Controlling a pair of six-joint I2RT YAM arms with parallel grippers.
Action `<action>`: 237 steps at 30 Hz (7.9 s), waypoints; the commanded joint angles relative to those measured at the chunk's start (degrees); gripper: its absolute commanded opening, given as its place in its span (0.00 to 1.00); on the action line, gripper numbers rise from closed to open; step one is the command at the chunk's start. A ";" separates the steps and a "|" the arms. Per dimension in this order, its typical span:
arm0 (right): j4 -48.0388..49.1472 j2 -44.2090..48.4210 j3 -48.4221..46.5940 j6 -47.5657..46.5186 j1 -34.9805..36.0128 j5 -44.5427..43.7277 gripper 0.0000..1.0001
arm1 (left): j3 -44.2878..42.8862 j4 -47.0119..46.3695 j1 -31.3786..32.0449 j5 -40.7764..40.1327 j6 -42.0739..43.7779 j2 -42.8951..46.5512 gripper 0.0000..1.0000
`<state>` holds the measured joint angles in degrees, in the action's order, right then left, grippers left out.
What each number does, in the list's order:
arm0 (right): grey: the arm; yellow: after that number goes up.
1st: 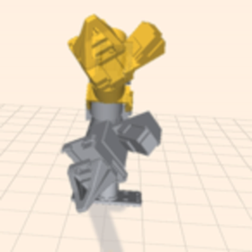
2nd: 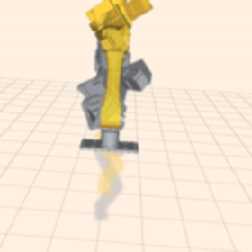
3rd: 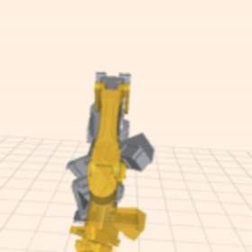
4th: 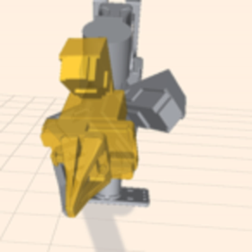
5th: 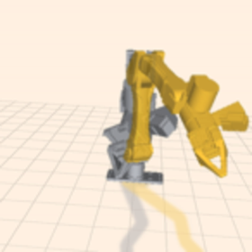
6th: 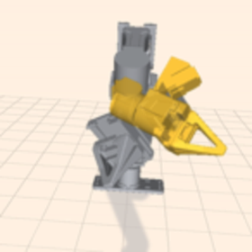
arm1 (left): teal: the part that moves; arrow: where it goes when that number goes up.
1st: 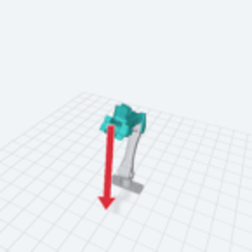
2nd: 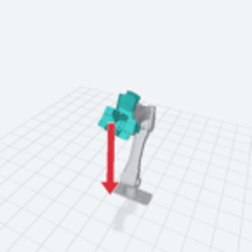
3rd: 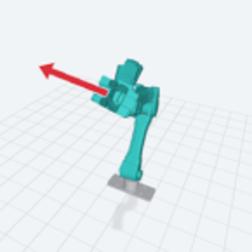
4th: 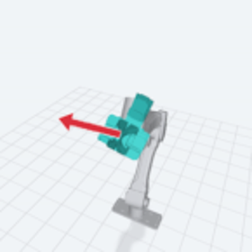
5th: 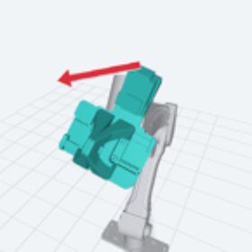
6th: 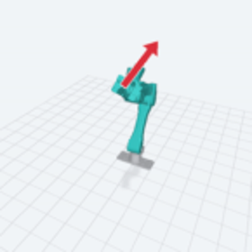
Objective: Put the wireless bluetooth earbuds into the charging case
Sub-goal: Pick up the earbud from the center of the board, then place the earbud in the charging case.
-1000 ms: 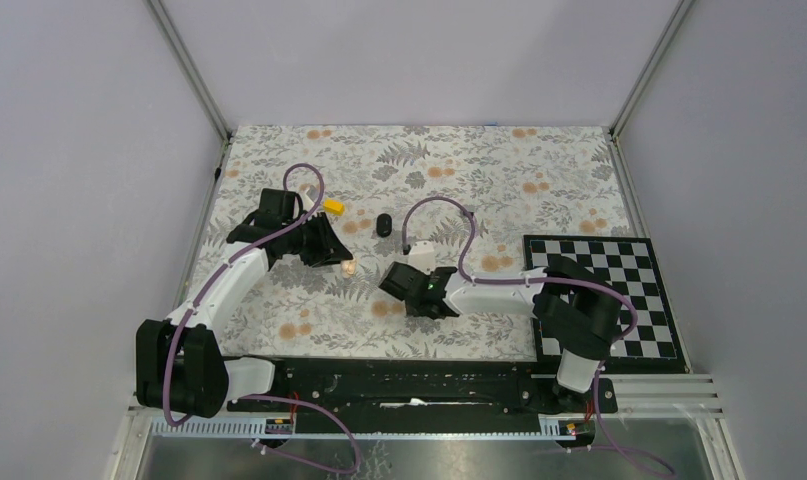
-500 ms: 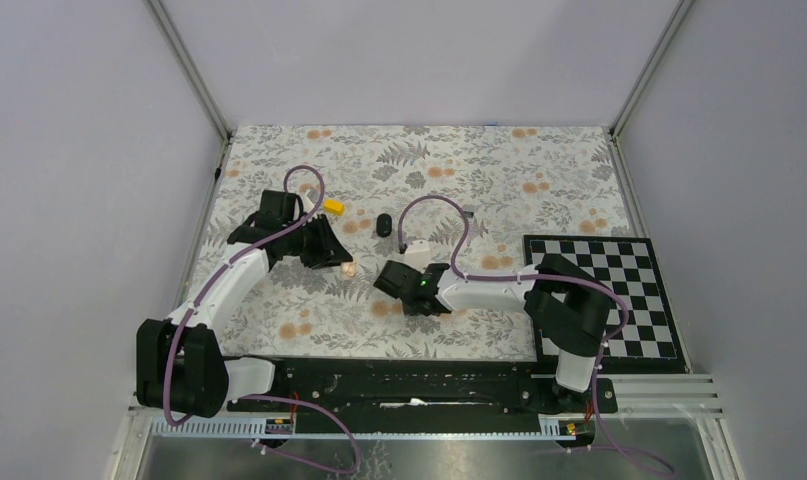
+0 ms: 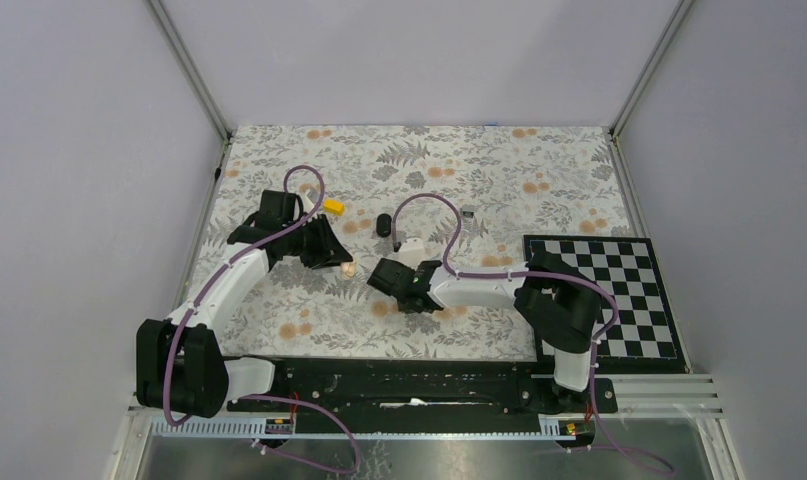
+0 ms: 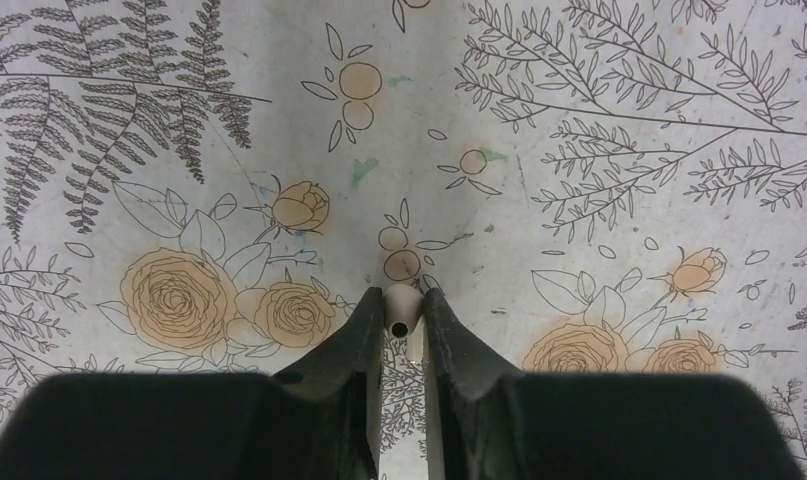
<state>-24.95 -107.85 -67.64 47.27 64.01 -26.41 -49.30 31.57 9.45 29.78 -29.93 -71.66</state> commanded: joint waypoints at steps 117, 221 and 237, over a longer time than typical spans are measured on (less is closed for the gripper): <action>75.11 52.96 37.86 -38.17 -6.53 25.39 0.00 | -12.97 -28.22 13.75 45.92 -27.66 -15.73 0.00; 96.89 49.37 45.40 -43.23 -7.00 24.98 0.00 | 5.25 -122.54 15.32 38.43 -104.45 -27.28 0.00; 97.27 48.39 46.84 -43.74 -7.10 23.61 0.00 | 6.16 -122.63 15.32 37.32 -105.09 -27.23 0.00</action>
<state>68.05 -59.29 -20.78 4.93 57.28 -1.61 -43.46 -83.72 24.69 68.73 -119.83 -99.24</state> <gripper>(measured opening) 0.055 0.270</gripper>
